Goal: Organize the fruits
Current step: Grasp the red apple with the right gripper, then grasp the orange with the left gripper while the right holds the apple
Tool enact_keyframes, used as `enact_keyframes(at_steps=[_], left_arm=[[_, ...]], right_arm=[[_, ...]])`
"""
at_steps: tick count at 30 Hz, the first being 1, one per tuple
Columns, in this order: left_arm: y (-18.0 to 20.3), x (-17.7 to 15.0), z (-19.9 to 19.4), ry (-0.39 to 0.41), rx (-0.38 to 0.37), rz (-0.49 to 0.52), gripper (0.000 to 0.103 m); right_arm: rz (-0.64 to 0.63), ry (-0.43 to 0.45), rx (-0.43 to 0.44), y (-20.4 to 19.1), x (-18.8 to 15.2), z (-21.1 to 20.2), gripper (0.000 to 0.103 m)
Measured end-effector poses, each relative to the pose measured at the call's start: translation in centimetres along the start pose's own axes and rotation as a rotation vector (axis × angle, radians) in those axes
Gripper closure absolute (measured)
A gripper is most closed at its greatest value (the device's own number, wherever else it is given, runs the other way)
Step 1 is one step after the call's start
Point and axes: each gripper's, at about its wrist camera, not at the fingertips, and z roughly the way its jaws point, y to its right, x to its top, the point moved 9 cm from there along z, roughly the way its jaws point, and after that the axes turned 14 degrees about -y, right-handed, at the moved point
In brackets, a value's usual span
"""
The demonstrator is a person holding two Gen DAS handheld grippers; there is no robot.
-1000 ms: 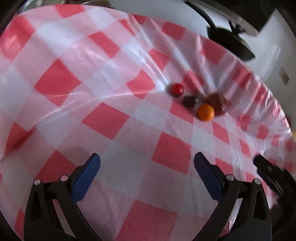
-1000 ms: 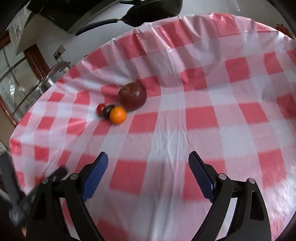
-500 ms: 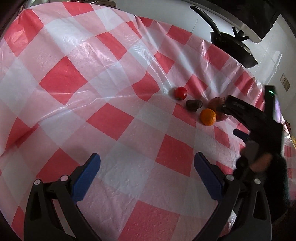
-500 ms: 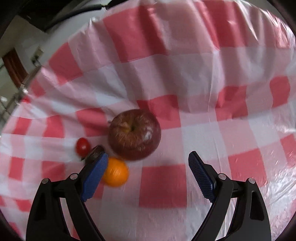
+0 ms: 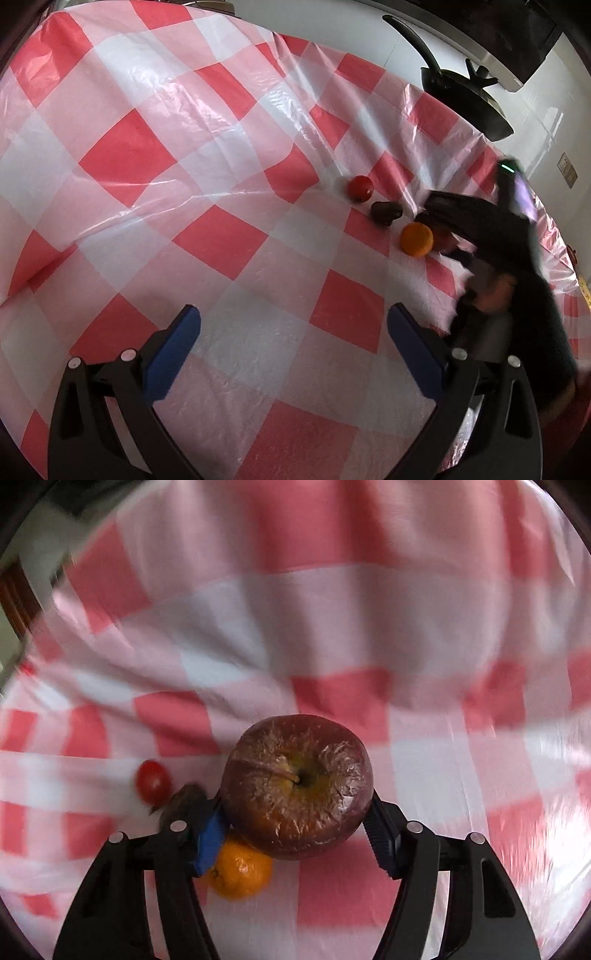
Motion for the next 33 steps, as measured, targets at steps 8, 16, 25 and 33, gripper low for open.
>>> enact_keyframes(at_steps=[8,16,25,33], left_arm=[[-0.1,0.0,0.1,-0.008,0.013,0.0,0.002],[0.3,-0.2,0.4,-0.035,0.02,0.026,0.002],[7.1,-1.4,1.4,-0.071,-0.046,0.147,0.002],[19.0,0.4,7.6,-0.138,-0.046,0.336,0.002]], right_arm=[[-0.014,0.068,0.039,7.4,-7.8,-5.9,0.039],[0.225,0.15,0.121,16.6,-9.1,-9.0,0.039],[0.317,0.352,0.122,18.7,-8.8,-12.3,0.039],[0.332,0.358,0.127,19.1,-8.6,-12.5,0.039]])
